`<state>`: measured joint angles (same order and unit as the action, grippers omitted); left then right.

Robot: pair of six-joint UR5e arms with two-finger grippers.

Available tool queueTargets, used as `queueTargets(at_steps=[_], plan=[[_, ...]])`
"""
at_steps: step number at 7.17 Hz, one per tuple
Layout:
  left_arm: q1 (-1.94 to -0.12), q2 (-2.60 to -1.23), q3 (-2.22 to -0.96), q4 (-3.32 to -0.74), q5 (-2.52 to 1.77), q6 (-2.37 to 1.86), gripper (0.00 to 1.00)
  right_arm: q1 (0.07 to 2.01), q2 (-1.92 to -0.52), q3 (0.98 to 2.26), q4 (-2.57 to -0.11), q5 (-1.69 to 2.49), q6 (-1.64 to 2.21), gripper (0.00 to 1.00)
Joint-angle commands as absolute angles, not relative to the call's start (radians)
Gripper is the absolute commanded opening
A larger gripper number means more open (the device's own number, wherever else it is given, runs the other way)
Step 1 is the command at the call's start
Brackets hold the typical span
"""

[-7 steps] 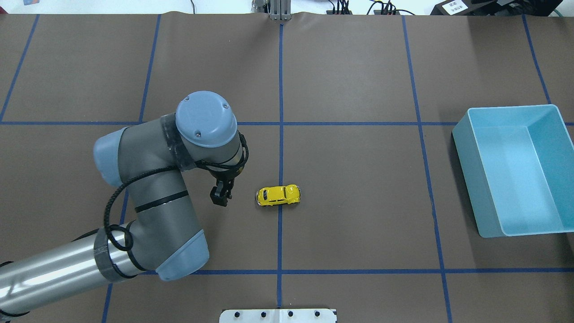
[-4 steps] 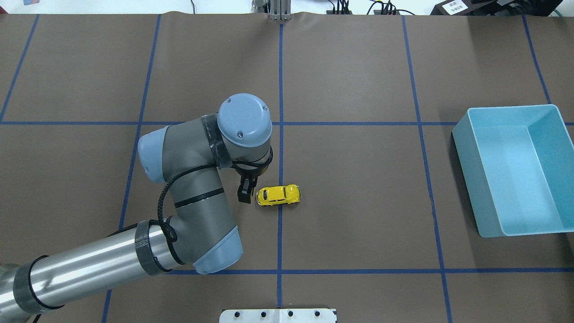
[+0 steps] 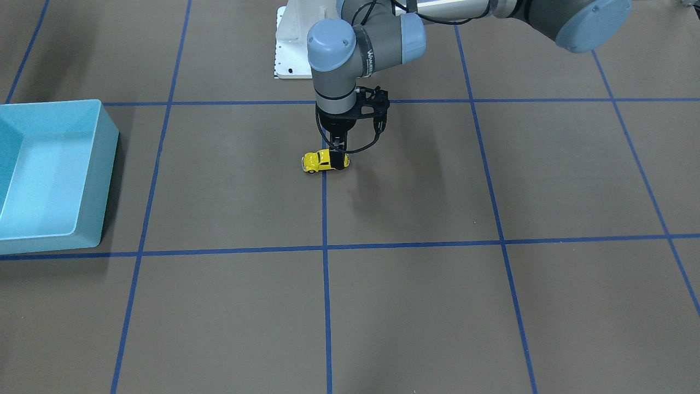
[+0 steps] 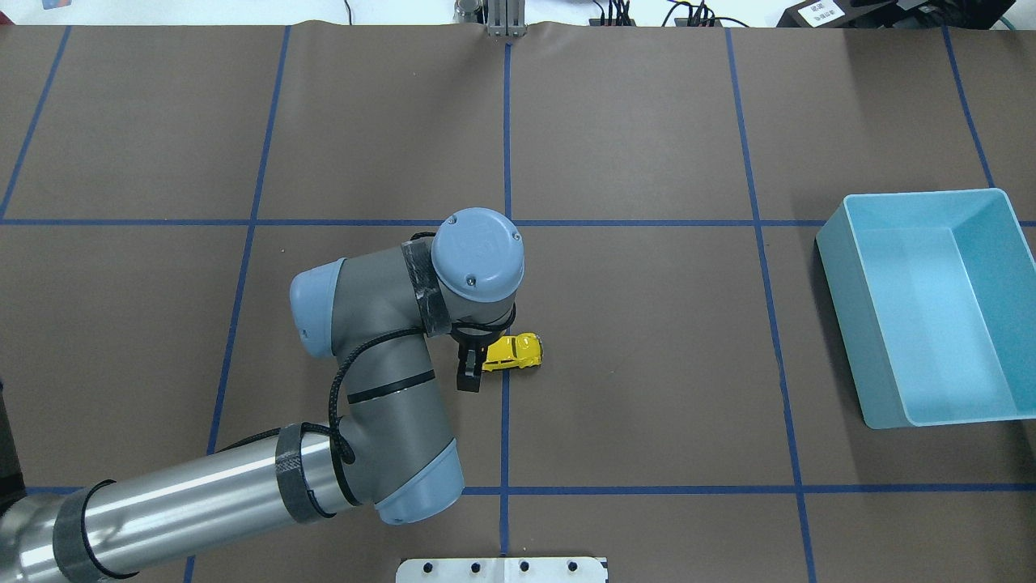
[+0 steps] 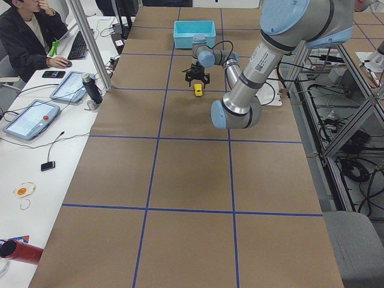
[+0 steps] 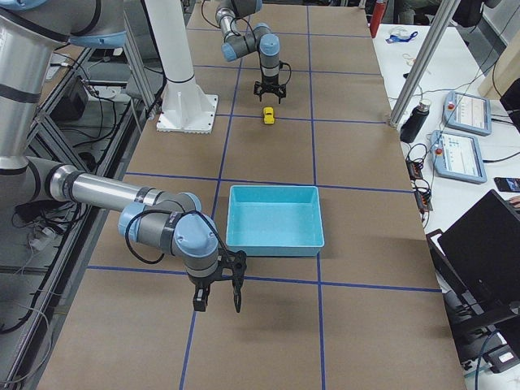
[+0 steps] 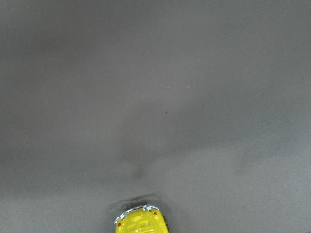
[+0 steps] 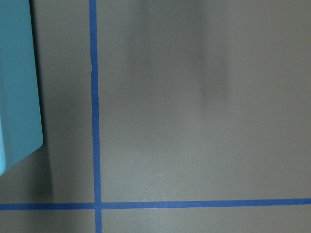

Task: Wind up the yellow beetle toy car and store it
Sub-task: 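Lower the left gripper onto the top of the yellow car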

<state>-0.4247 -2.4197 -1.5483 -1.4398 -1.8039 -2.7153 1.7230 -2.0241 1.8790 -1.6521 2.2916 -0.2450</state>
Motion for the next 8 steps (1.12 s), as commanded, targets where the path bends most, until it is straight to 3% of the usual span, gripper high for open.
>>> queueTargets(at_steps=[1,6,7,8], plan=[[-0.405,-2.447,-1.510,-1.437,-1.790,-2.764,1.00,1.724,-2.032,1.879,-1.652,2.293,-0.247,1.00],[-0.396,-2.484,-1.443,-1.436,-1.776,-2.772,1.00,1.732,-2.036,1.879,-1.651,2.296,-0.253,1.00],[-0.394,-2.484,-1.442,-1.437,-1.775,-2.772,0.98,1.733,-2.037,1.878,-1.652,2.296,-0.261,1.00],[-0.388,-2.485,-1.443,-1.436,-1.766,-2.773,0.89,1.735,-2.037,1.878,-1.651,2.296,-0.262,1.00]])
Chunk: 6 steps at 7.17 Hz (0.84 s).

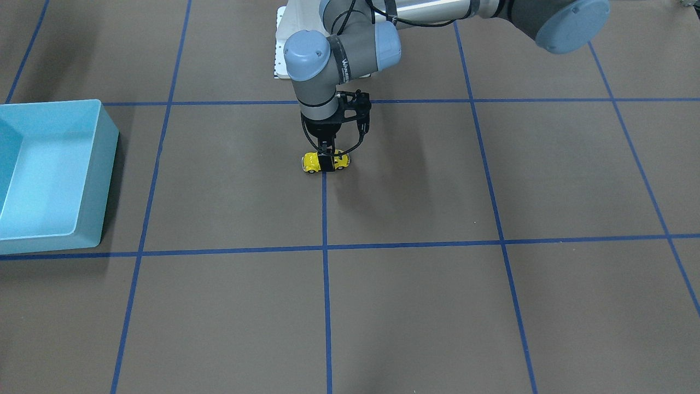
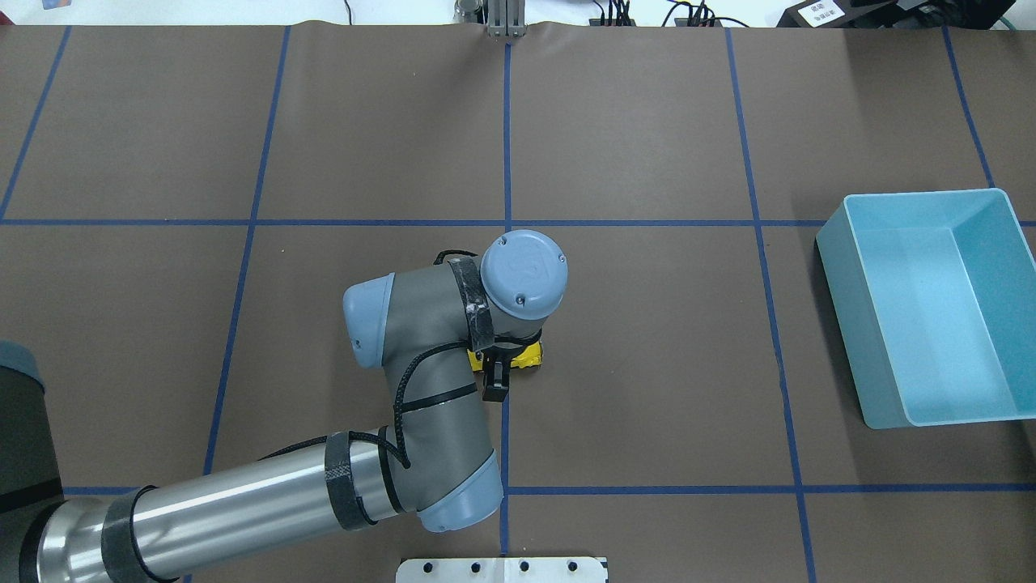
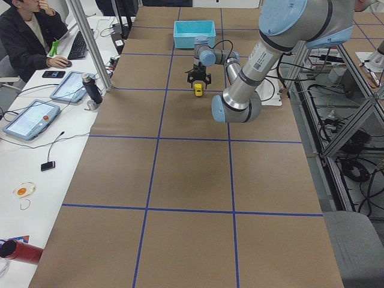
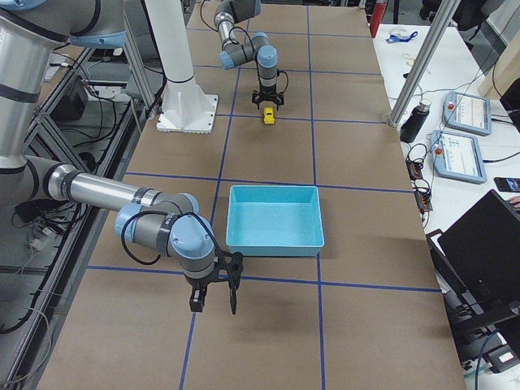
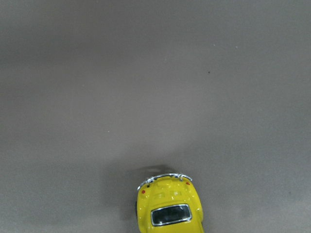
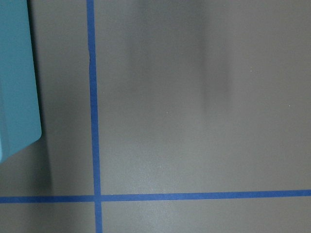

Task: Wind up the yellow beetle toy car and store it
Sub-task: 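Press the car down with the left gripper and drag it back toward the robot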

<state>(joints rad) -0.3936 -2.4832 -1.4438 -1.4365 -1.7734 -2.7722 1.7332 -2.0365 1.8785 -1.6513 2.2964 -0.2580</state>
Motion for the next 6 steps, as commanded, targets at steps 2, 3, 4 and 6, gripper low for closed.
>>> queueTargets(at_steps=[2,3,4,6], plan=[[-0.384,-2.485,-1.442,-1.436,-1.758,-2.781,0.70,1.738,-2.037,1.878,-1.652,2.296,-0.268,1.00],[-0.380,-2.485,-1.442,-1.436,-1.744,-2.783,0.62,1.738,-2.037,1.878,-1.651,2.296,-0.268,1.00],[-0.379,-2.485,-1.442,-1.437,-1.732,-2.805,0.54,1.738,-2.037,1.878,-1.651,2.296,-0.270,1.00],[-0.377,-2.485,-1.445,-1.437,-1.730,-2.807,0.39,1.740,-2.036,1.878,-1.651,2.295,-0.270,1.00]])
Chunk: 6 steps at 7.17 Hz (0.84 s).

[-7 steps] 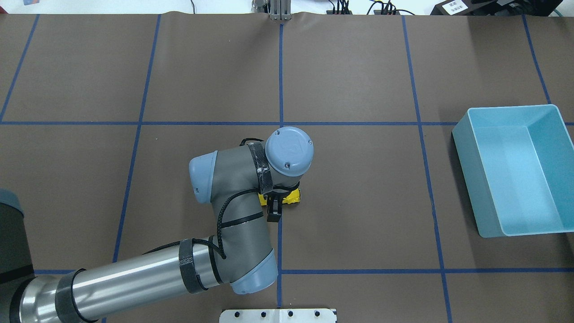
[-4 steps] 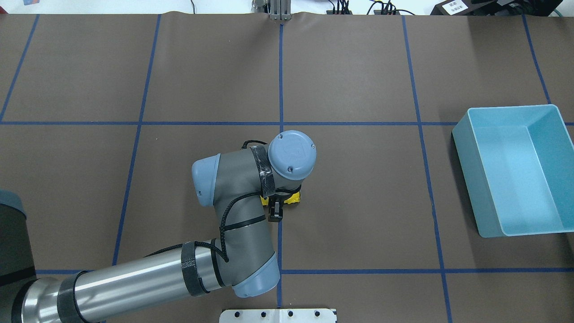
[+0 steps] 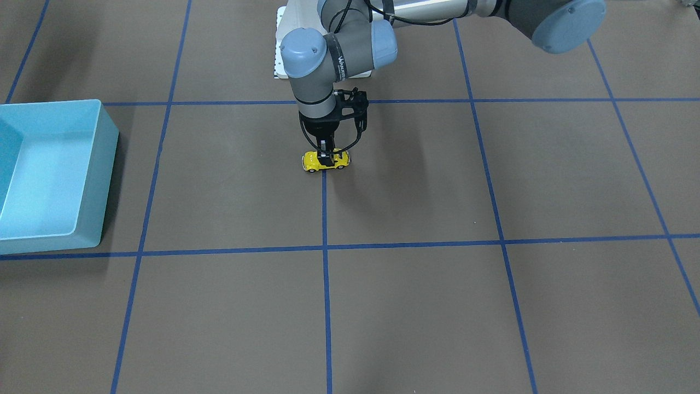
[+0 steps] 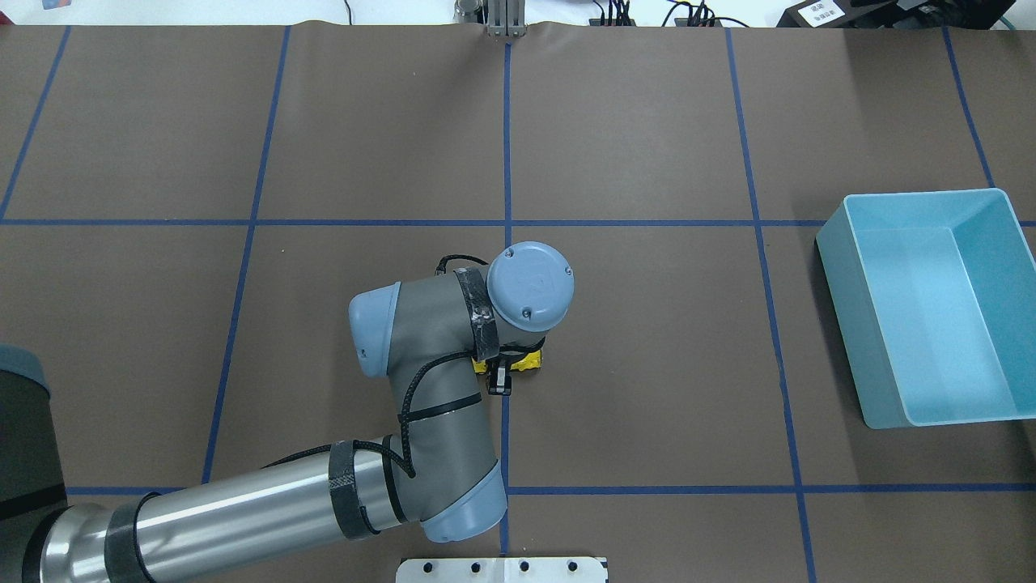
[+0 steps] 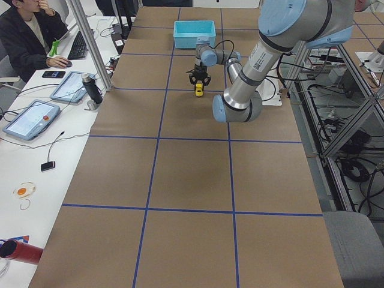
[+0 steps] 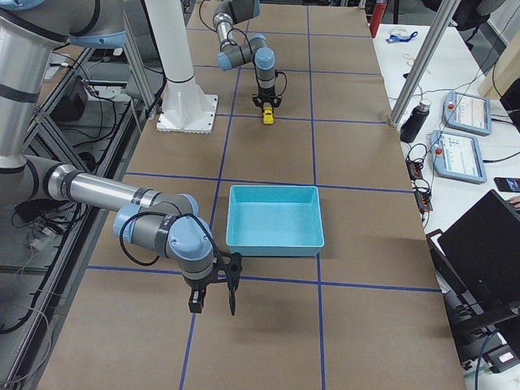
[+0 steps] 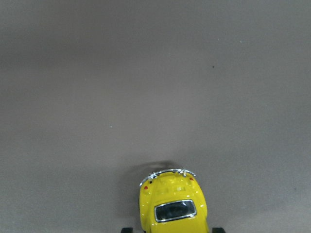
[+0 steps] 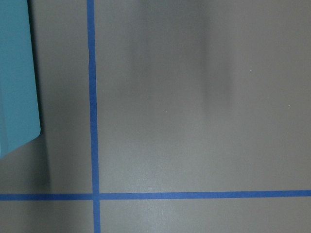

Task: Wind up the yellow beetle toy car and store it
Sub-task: 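Press the car down with the left gripper and drag it back toward the robot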

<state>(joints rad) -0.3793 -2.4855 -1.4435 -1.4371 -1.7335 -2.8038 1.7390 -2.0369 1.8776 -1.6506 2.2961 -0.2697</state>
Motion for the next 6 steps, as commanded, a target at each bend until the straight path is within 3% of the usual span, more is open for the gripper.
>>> queueTargets(at_steps=[1,3,6], plan=[[-0.379,-2.484,-1.448,-1.437,-1.730,-2.806,0.29,1.741,-2.037,1.878,-1.651,2.295,-0.270,1.00],[-0.379,-2.474,-1.454,-1.437,-1.724,-2.795,0.21,1.741,-2.037,1.878,-1.651,2.296,-0.270,1.00],[-0.380,-2.467,-1.460,-1.437,-1.724,-2.790,0.18,1.744,-2.037,1.878,-1.651,2.295,-0.278,1.00]])
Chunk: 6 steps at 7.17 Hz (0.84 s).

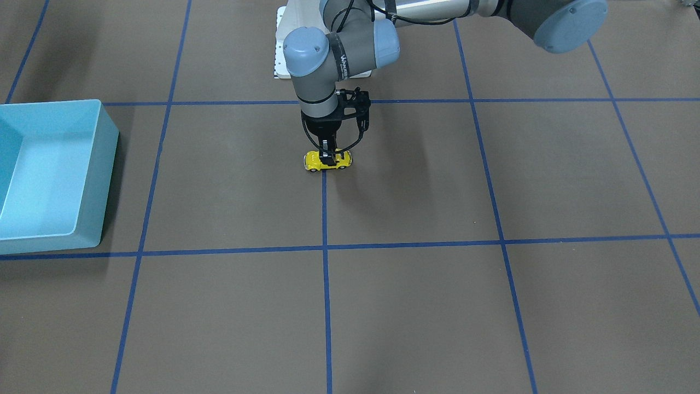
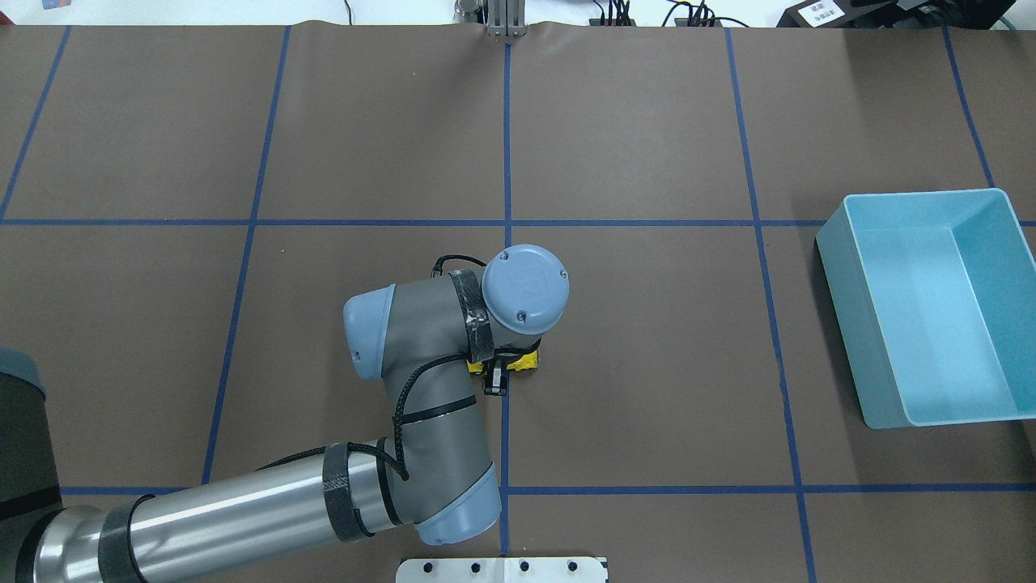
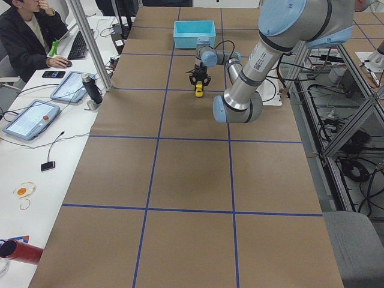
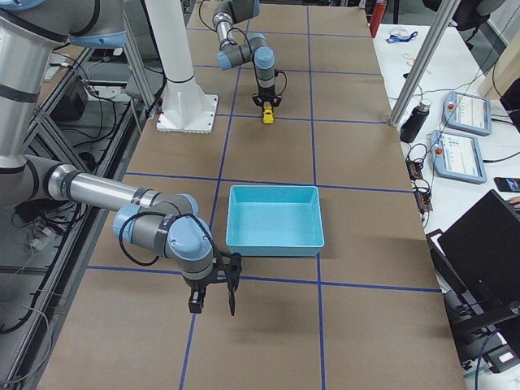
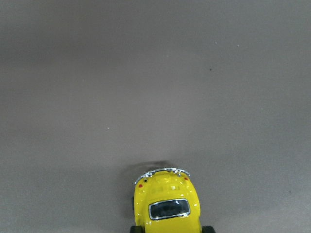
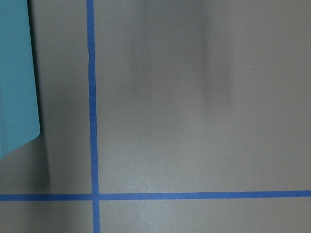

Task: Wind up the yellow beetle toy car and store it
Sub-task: 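Press the car down with the left gripper and drag it back toward the robot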

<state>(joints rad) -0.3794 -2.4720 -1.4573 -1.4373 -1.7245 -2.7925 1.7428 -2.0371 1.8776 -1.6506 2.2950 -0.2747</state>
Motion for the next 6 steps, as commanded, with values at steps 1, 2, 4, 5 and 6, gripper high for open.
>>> queueTargets(at_steps=[1,2,4,5,6], plan=[[-0.380,-2.465,-1.465,-1.437,-1.724,-2.787,0.18,1.744,-2.040,1.876,-1.651,2.295,-0.279,1.00],[-0.382,-2.458,-1.470,-1.437,-1.724,-2.777,0.18,1.744,-2.042,1.876,-1.651,2.296,-0.281,1.00],[-0.382,-2.433,-1.499,-1.437,-1.723,-2.767,0.17,1.746,-2.043,1.876,-1.651,2.295,-0.281,1.00],[-0.382,-2.428,-1.500,-1.437,-1.723,-2.761,0.17,1.746,-2.043,1.876,-1.651,2.295,-0.281,1.00],[-0.383,-2.427,-1.500,-1.437,-1.723,-2.760,0.17,1.746,-2.043,1.878,-1.651,2.295,-0.281,1.00]])
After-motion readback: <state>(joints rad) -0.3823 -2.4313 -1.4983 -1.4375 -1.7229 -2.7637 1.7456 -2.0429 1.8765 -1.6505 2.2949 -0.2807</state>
